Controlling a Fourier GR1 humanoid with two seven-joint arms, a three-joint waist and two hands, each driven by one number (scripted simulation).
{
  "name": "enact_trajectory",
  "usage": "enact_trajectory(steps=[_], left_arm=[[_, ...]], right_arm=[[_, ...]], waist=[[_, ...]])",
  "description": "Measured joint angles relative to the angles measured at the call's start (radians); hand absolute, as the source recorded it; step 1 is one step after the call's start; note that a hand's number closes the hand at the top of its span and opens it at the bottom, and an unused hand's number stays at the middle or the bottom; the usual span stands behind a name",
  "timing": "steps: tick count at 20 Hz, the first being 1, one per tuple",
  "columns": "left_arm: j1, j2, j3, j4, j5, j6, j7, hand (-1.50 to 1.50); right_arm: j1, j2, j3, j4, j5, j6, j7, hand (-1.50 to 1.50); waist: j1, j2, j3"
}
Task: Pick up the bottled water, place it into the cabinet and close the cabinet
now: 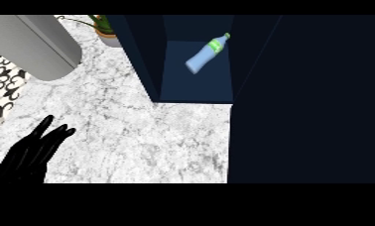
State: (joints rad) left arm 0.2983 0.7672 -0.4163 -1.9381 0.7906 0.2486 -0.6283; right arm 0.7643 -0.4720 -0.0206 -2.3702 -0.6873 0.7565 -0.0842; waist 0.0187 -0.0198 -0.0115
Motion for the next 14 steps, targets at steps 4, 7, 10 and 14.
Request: enact_trajectory(steps=[4,7,10,14], left_arm=[[0.049,0.043,0.045,-0.020,0.027,-0.034,-0.009,-1.50],[0.078,0.064,0.073,-0.028,0.051,-0.060,-0.013,-1.50],[0.103,0.087,0.103,-0.032,0.078,-0.091,-0.016,-1.50],[0.139,0.108,0.134,-0.034,0.102,-0.122,-0.023,-1.50]], right_arm=[[-0.053,-0.014,0.066,0.000,0.013,-0.007,0.029,1.50],[-0.100,-0.030,0.114,0.001,0.023,-0.015,0.057,1.50],[-0.161,-0.044,0.161,0.002,0.034,-0.025,0.087,1.50],[-0.244,-0.056,0.219,0.006,0.048,-0.053,0.135,1.50]], waist=[[0.011,-0.005,-0.003],[0.013,-0.008,-0.005],[0.021,-0.011,-0.008],[0.030,-0.016,-0.011]])
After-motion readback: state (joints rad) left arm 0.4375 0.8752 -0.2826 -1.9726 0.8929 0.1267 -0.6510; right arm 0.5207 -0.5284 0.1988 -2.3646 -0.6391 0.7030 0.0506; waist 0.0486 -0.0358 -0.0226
